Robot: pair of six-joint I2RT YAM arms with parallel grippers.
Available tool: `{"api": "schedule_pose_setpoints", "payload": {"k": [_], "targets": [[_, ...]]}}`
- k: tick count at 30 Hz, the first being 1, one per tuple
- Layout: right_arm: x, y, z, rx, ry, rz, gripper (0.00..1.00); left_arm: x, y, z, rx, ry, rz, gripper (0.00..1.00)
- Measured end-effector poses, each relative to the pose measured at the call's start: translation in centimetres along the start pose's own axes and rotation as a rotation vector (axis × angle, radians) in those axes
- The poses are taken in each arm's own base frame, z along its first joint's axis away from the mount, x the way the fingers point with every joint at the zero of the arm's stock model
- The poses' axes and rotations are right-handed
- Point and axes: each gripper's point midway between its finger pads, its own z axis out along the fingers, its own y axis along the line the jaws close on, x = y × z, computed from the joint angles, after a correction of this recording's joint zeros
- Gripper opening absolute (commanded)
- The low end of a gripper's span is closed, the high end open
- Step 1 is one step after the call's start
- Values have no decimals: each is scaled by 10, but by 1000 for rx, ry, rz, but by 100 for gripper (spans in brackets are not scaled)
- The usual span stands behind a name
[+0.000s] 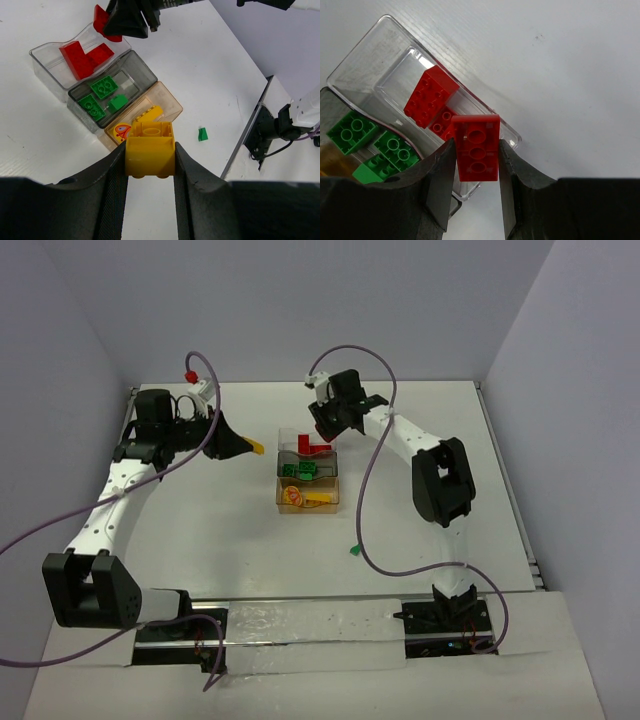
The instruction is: Sort the legos into containers by color
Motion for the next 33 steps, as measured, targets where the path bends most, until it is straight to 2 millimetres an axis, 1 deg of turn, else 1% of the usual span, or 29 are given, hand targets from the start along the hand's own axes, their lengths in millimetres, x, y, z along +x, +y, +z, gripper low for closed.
{"api": "schedule_pose_setpoints", "payload": {"k": [1, 2, 4, 6, 8, 9, 13, 15, 17, 19, 22, 24, 26, 28, 30, 31, 33], "targets": [[1, 1, 2, -2, 4, -1, 26, 0, 1, 0, -4, -1, -2, 0], [3, 1, 3, -3, 9, -3, 36, -1, 2, 0, -7, -2, -2, 0], [5, 2, 5, -5, 15, -7, 64, 0, 3, 1, -11, -1, -5, 0], [6, 2, 5, -7, 18, -13, 82, 1, 5, 2, -15, 2, -9, 0], [6, 4, 5, -9, 18, -21, 97, 2, 7, 3, -17, 5, -14, 0], [6, 5, 5, -8, 19, -23, 100, 2, 7, 4, -18, 6, -15, 0], [5, 12, 4, -22, 19, -29, 100, 2, 10, 5, -21, 8, -18, 0], [2, 19, -2, -38, 12, -18, 100, 1, 11, 6, -20, 1, -11, 0], [-8, 24, -16, -53, -14, 1, 100, -3, 11, 7, -21, -11, 2, 0], [-27, 27, -41, -63, -65, 26, 100, -4, 12, 10, -33, -17, 15, 0], [-67, 28, -93, -71, -189, 62, 100, 1, 13, 26, -55, 6, 36, 0], [-89, 21, -134, -65, -278, 82, 100, 13, 10, 44, -56, 49, 43, 1], [-99, 5, -174, -37, -349, 106, 100, 28, 7, 65, -59, 103, 53, 2], [-97, -17, -207, 13, -393, 129, 100, 44, 3, 85, -56, 166, 70, 1], [-78, -39, -229, 71, -395, 163, 100, 57, -1, 104, -52, 222, 90, 0], [-66, -48, -236, 98, -385, 181, 100, 63, -2, 113, -51, 247, 99, 0], [-41, -59, -240, 130, -347, 213, 100, 72, -4, 128, -51, 291, 119, 0]]}}
